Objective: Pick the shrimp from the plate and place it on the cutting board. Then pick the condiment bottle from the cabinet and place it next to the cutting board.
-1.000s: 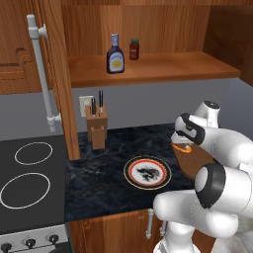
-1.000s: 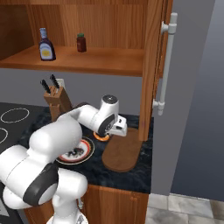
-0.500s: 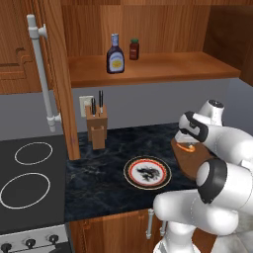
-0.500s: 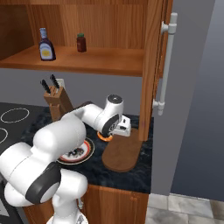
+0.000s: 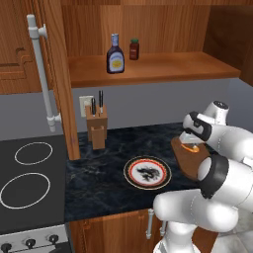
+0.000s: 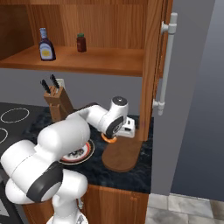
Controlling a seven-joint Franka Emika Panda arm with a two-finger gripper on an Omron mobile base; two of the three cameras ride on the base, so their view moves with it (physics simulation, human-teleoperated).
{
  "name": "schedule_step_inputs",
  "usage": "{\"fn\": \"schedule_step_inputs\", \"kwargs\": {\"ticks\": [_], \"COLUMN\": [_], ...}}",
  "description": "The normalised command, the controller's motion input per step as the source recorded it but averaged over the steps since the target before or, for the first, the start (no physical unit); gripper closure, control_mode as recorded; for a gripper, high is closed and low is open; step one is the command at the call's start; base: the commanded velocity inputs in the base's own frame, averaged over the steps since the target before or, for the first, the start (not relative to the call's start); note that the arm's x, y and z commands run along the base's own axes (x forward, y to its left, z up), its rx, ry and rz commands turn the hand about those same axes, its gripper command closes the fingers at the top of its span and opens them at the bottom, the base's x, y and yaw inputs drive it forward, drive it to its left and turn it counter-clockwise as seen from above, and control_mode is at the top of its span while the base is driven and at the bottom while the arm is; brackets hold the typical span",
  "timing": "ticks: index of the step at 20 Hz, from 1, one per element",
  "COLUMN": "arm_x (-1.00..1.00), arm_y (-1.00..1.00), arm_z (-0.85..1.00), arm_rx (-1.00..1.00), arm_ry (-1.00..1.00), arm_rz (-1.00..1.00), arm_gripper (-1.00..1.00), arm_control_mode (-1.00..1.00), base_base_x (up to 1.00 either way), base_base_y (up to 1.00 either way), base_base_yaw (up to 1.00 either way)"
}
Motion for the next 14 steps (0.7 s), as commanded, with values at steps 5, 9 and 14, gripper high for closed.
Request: {"fn": "schedule_step_inputs", "kwargs": {"ticks": [5,9,14], "arm_x": [0.00,0.00,0.00], "arm_y": [-0.21,-0.04,0.00], "arm_z": [-0.15,-0.28,-0.34], "arm_rx": [-0.04,-0.12,-0.12], "arm_ry": [-0.02,-0.04,-0.04], "arm_rz": [0.01,0.00,0.00], "arm_gripper": [1.00,1.00,1.00], "arm_control_mode": [-1.00,-1.00,-1.00], "base_base_x": [0.00,0.00,0.00], "base_base_y": [0.00,0.00,0.00], "base_base_yaw": [0.00,0.00,0.00]}}
